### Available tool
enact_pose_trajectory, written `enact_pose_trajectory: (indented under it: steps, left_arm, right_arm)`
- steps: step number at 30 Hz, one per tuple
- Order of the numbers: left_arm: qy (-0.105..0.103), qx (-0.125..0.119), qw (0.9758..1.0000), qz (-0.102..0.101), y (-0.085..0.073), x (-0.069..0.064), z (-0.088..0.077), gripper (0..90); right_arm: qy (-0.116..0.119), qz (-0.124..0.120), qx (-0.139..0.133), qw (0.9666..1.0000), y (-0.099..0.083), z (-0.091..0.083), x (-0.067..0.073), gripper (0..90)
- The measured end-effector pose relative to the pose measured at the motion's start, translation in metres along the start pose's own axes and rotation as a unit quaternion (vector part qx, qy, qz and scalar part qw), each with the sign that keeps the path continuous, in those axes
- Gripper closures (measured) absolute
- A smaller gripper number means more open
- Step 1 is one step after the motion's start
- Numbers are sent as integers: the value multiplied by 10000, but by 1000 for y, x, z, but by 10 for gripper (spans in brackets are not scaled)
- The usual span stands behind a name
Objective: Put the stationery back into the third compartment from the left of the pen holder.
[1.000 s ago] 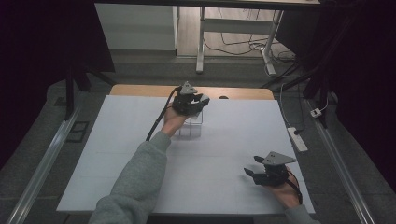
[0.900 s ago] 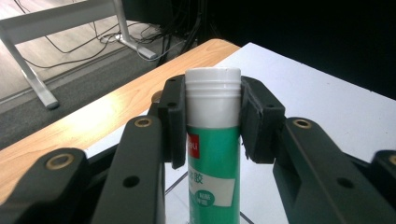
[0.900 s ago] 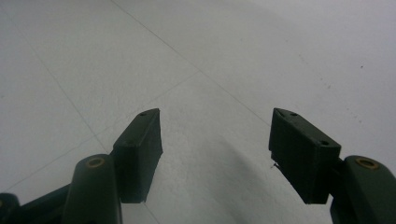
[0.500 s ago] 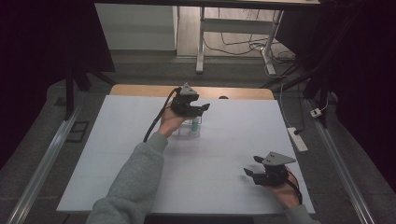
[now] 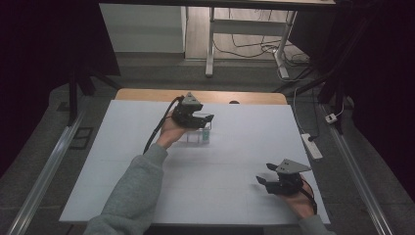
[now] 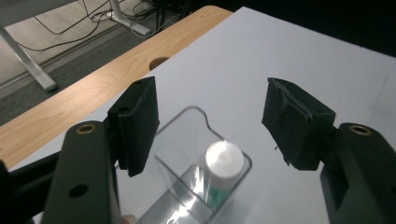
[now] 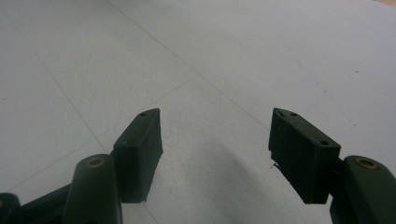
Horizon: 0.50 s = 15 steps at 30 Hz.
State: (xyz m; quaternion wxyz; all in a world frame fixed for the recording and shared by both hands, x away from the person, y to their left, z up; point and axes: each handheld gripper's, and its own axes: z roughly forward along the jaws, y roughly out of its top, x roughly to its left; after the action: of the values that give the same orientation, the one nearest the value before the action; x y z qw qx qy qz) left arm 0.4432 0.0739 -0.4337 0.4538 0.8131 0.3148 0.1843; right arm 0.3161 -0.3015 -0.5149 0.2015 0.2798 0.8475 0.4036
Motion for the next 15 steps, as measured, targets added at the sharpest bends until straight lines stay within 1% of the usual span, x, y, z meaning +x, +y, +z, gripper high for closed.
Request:
enact_pose_trajectory:
  steps: [5, 7, 13, 15]
  left_arm:
    - [46, 20, 10000, 25, -11, -1, -18, 357]
    - [59, 24, 10000, 0, -16, -1, -25, 357]
    - [65, 64, 10000, 9, -30, -3, -40, 357]
    - [69, 37, 10000, -11, -35, -5, -47, 356]
  right_arm:
    - [11, -4, 3, 10000, 0, 0, 0, 345]
    - [8, 2, -1, 10000, 0, 0, 0, 345]
    - [-6, 0, 8, 10000, 0, 0, 0, 345]
    - [-13, -7, 13, 10000, 0, 0, 0, 345]
